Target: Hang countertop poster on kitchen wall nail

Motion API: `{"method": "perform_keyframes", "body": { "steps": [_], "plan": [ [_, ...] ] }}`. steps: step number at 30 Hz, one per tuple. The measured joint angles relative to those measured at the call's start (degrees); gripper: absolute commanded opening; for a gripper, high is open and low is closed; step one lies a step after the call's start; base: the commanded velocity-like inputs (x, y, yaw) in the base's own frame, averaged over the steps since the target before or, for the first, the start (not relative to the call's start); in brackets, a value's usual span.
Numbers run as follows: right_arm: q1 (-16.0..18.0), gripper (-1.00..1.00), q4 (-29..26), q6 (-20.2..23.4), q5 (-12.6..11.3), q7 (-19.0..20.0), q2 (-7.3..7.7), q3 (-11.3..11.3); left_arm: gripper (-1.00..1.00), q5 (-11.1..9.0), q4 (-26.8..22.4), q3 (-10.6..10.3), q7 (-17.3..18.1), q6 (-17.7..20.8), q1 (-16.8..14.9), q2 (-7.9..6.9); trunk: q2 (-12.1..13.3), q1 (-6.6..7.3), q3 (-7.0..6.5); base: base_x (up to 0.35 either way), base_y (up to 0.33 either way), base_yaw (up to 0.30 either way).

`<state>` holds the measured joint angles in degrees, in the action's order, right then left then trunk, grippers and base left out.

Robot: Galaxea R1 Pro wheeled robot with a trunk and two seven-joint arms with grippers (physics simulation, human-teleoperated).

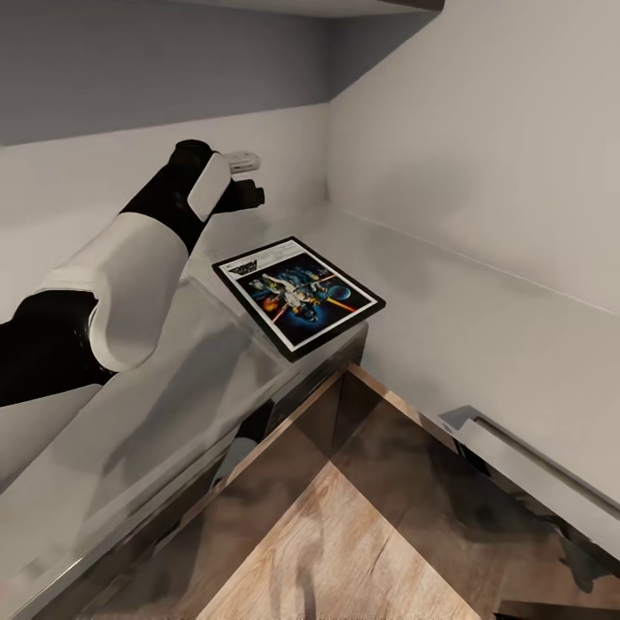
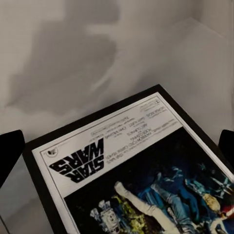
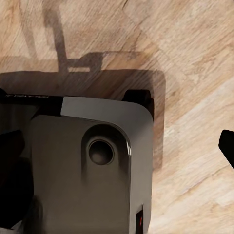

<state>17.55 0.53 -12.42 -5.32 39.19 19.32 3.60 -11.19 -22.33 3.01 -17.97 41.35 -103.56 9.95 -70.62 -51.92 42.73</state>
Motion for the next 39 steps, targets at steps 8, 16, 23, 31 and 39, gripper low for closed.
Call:
{"method": "perform_keyframes", "body": {
  "steps": [8, 16, 23, 31, 39],
  "plan": [
    [-0.01, 1.0, 0.28, 0.18, 0.04, 0.0, -0.11, -0.01, 1.0, 0.0, -0.09, -0.04, 0.0, -0.04, -0.02, 0.0, 0.0, 0.01, 0.01, 0.074, -0.056, 0.0],
    [-4.14, 1.0, 2.08, 0.39, 0.19, -0.86, -1.67, -0.1, 1.0, -0.01, -0.11, 0.01, 0.0, -0.03, -0.02, 0.0, 0.0, 0.0, 0.02, 0.015, -0.012, 0.0],
    [-6.78, 1.0, 2.26, 0.37, 0.36, -4.7, -4.6, -0.14, 1.0, -0.01, -0.11, 0.02, 0.0, -0.04, -0.03, 0.0, 0.0, 0.0, 0.02, 0.004, -0.001, 0.0],
    [-8.61, 1.0, 2.25, 0.49, 0.59, -11.59, -7.37, -0.05, 1.0, -0.05, -0.2, 0.02, 0.0, 0.02, -0.03, 0.0, 0.0, 0.0, 0.01, 0.048, -0.02, 0.0],
    [-8.67, 1.0, 2.22, 0.46, 0.62, -11.84, -7.46, -0.04, 1.0, -0.07, -0.2, 0.0, 0.01, 0.02, -0.01, 0.0, 0.0, 0.02, 0.01, 0.169, -0.05, 0.0]
  ]
}}
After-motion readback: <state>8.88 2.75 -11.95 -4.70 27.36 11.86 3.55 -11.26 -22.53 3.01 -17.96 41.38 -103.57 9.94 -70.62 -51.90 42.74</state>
